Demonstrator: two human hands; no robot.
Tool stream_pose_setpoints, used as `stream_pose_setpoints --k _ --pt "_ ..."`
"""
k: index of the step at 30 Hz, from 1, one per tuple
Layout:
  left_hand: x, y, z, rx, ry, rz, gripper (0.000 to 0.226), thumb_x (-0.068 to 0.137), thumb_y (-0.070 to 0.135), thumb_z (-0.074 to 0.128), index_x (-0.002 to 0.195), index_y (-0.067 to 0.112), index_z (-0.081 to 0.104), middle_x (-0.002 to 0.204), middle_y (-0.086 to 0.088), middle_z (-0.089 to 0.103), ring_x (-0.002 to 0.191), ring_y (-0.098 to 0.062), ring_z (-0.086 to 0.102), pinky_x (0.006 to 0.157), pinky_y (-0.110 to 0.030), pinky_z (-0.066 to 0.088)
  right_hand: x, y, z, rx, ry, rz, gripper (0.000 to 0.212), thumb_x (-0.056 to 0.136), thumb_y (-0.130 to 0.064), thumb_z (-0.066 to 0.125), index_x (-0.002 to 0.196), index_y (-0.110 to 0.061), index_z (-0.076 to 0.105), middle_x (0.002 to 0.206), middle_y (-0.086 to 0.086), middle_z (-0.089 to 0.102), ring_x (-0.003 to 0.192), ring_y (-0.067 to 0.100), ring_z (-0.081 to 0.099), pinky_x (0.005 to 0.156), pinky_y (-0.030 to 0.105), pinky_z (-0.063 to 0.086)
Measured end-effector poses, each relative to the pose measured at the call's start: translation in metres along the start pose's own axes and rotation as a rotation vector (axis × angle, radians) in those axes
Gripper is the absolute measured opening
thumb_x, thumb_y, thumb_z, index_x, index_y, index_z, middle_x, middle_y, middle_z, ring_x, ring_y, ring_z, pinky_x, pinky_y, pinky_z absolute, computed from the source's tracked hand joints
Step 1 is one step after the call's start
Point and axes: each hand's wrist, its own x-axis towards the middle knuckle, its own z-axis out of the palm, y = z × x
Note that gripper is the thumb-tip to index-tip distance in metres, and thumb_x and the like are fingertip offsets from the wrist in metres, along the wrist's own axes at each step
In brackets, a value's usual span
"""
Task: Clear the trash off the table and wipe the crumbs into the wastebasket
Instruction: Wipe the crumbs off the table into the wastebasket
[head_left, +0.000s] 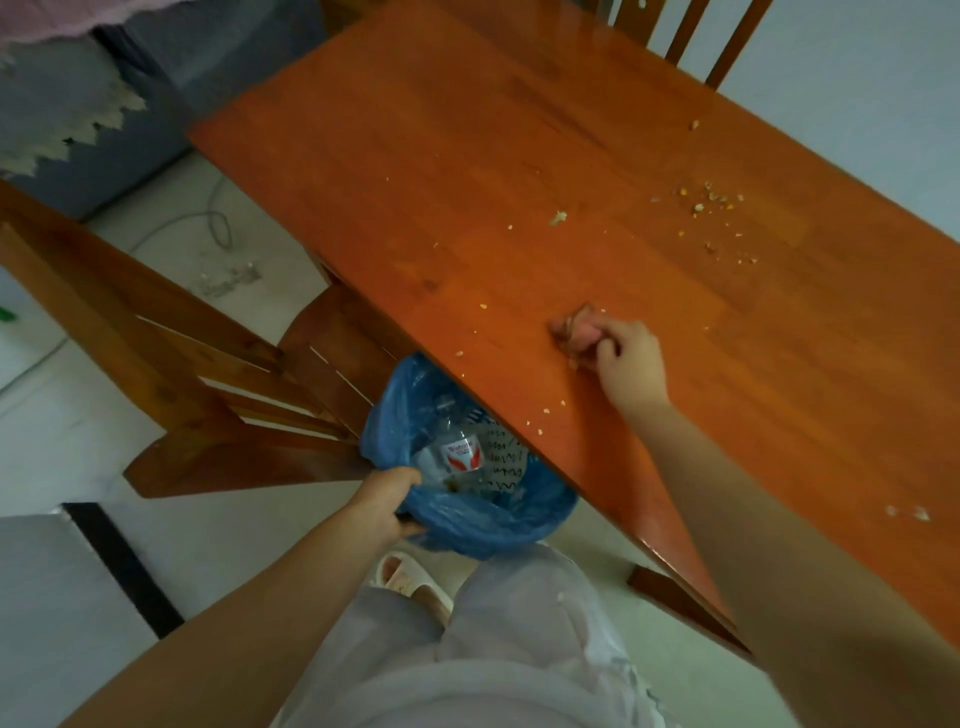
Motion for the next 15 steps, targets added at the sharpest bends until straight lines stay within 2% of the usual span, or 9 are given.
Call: stream_pose_setpoints --k 2,4,6,8,10,11,13,15 --pt "0.001 -0.001 0.0 -0.001 0.007 -0.007 0.02 0.091 -0.001 0.046 0.11 0.005 0.044 0.086 -0.019 0.053 0.078 -0.033 0.056 0.08 -0.049 0.048 -0.041 -0.011 0.019 -0.013 -0.017 -0.006 0.033 0.084 -0.015 0.038 0.096 -0.029 0.065 0.108 0.002 0.062 0.105 0.023 0.05 0.097 0.035 0.039" --pt "0.0 0.0 0.0 0.01 0.017 -0.01 0.018 0.091 0.0 0.045 0.109 0.004 0.044 0.084 -0.019 0.053 0.074 -0.031 0.054 0.078 -0.048 0.049 -0.08 -0.024 0.042 0.008 -0.03 -0.036 0.031 0.087 -0.013 0.043 0.106 -0.021 0.066 0.11 0.003 0.06 0.104 0.02 0.046 0.094 0.032 0.038" --pt "0.001 0.003 0.002 0.029 0.031 -0.001 0.017 0.092 0.0 0.045 0.108 0.003 0.044 0.081 -0.018 0.051 0.071 -0.03 0.053 0.073 -0.049 0.049 -0.112 -0.046 0.057 0.071 -0.129 -0.143 0.033 0.085 -0.01 0.044 0.108 -0.017 0.067 0.109 0.003 0.062 0.102 0.018 0.047 0.09 0.029 0.038" --pt "0.001 0.007 0.003 0.057 0.039 0.0 0.02 0.091 0.001 0.046 0.111 0.004 0.045 0.082 -0.017 0.051 0.074 -0.03 0.053 0.081 -0.051 0.049 -0.111 -0.062 0.058 0.275 -0.329 -0.154 0.035 0.086 0.0 0.042 0.106 -0.015 0.067 0.109 0.001 0.062 0.103 0.015 0.051 0.092 0.027 0.04" --pt "0.0 0.012 0.003 0.08 0.046 -0.009 0.02 0.09 0.002 0.049 0.109 0.005 0.043 0.084 -0.017 0.052 0.085 -0.033 0.055 0.091 -0.052 0.049 -0.076 -0.072 0.045 0.616 -0.464 0.038 0.037 0.09 0.007 0.036 0.1 -0.013 0.065 0.114 0.006 0.063 0.107 0.019 0.059 0.098 0.035 0.046" --pt "0.001 0.015 0.003 0.092 0.055 -0.014 0.02 0.09 0.002 0.05 0.108 0.005 0.043 0.086 -0.017 0.052 0.092 -0.035 0.055 0.093 -0.053 0.048 -0.048 -0.07 0.037 0.747 -0.44 0.114 0.039 0.09 0.008 0.033 0.094 -0.014 0.065 0.116 0.011 0.064 0.108 0.023 0.062 0.1 0.04 0.046" --pt "0.002 0.02 0.005 0.134 0.073 -0.022 0.023 0.088 0.002 0.051 0.11 0.005 0.043 0.093 -0.019 0.053 0.104 -0.038 0.055 0.094 -0.055 0.048 0.019 -0.065 0.017 0.767 -0.269 0.145 0.048 0.087 0.012 0.03 0.085 -0.021 0.065 0.111 0.018 0.065 0.103 0.025 0.065 0.097 0.043 0.049" --pt "0.005 0.024 0.006 0.177 0.103 -0.04 0.032 0.087 0.002 0.052 0.119 0.001 0.044 0.11 -0.023 0.055 0.112 -0.04 0.055 0.095 -0.055 0.047 0.086 -0.061 -0.002 0.78 -0.11 0.148 0.049 0.08 0.018 0.025 0.085 -0.015 0.061 0.098 0.017 0.064 0.082 0.011 0.07 0.081 0.029 0.057"
